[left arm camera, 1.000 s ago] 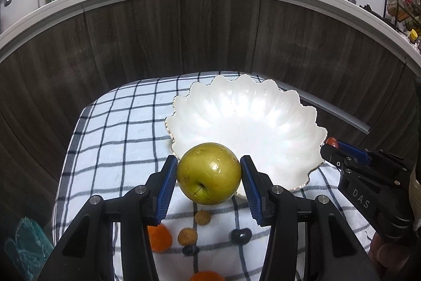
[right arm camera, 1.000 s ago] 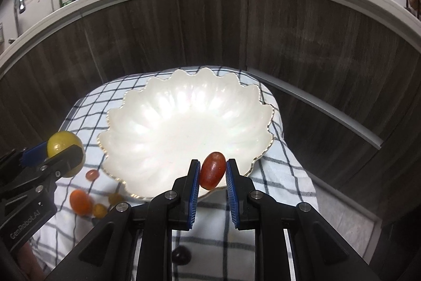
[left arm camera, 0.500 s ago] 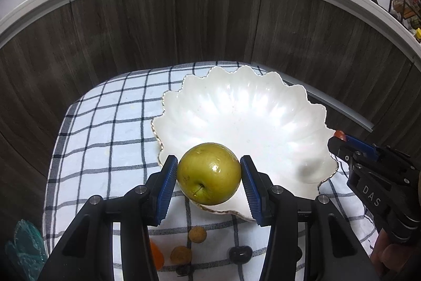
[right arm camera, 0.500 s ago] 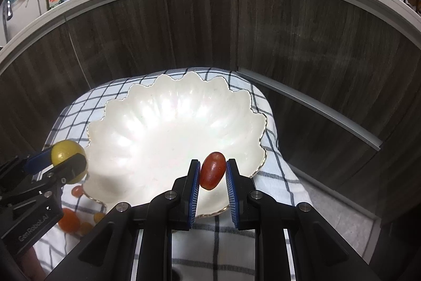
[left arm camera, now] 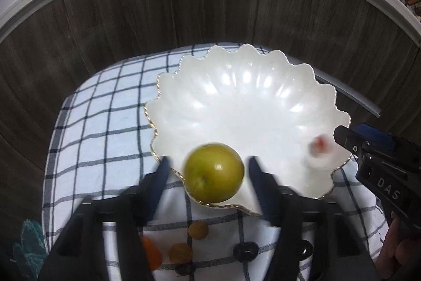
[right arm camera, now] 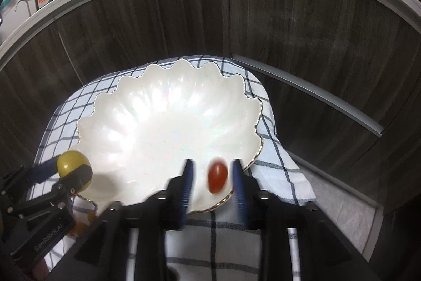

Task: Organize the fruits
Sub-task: 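Carry the pear over the bowl and release it while the right tool drops the date in, then withdraw both open tools from the bowl back toward the remaining fruits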

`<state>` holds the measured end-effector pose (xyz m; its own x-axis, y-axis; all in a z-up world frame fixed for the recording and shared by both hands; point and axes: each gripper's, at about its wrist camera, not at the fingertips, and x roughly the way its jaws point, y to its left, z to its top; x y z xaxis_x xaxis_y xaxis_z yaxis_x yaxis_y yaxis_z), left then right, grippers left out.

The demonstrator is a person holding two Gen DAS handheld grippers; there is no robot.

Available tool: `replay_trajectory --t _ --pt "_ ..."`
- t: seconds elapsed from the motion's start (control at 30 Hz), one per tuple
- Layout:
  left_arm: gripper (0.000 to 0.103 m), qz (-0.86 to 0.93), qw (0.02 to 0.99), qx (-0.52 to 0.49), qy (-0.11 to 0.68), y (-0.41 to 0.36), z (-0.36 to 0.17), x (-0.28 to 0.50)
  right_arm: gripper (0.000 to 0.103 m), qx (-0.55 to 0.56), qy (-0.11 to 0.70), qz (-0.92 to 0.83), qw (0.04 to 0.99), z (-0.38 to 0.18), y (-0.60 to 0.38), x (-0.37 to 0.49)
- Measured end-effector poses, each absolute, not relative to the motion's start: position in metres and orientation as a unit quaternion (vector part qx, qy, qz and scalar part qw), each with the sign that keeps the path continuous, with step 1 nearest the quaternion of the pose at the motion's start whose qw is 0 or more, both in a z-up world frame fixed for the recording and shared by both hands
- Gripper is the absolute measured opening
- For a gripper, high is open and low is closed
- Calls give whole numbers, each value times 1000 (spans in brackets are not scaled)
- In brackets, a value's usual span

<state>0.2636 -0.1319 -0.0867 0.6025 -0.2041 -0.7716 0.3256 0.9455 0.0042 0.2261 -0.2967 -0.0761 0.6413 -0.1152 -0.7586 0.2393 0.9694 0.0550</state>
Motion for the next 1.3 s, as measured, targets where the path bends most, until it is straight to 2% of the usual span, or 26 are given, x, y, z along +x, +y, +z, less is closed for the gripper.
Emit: replay_trajectory --t 0.03,0.07,0.17,0.27,0.37,1.3 --pt "83 -146 896 72 412 -131 -84 262 55 77 411 -100 903 -76 -298 226" --pt "86 -144 899 72 407 -130 -82 260 60 80 410 -102 903 -75 -299 226" --pt "88 -142 900 71 406 -129 -78 259 66 85 404 -111 904 -72 -302 223" --pt "96 -132 905 73 397 -127 -74 258 71 90 397 -121 905 -68 -304 221" --pt "103 -120 910 75 389 -124 -69 256 72 91 393 -124 907 -65 -306 220" --pt "103 -102 925 58 363 -103 -39 228 72 85 369 -122 918 -38 -294 193"
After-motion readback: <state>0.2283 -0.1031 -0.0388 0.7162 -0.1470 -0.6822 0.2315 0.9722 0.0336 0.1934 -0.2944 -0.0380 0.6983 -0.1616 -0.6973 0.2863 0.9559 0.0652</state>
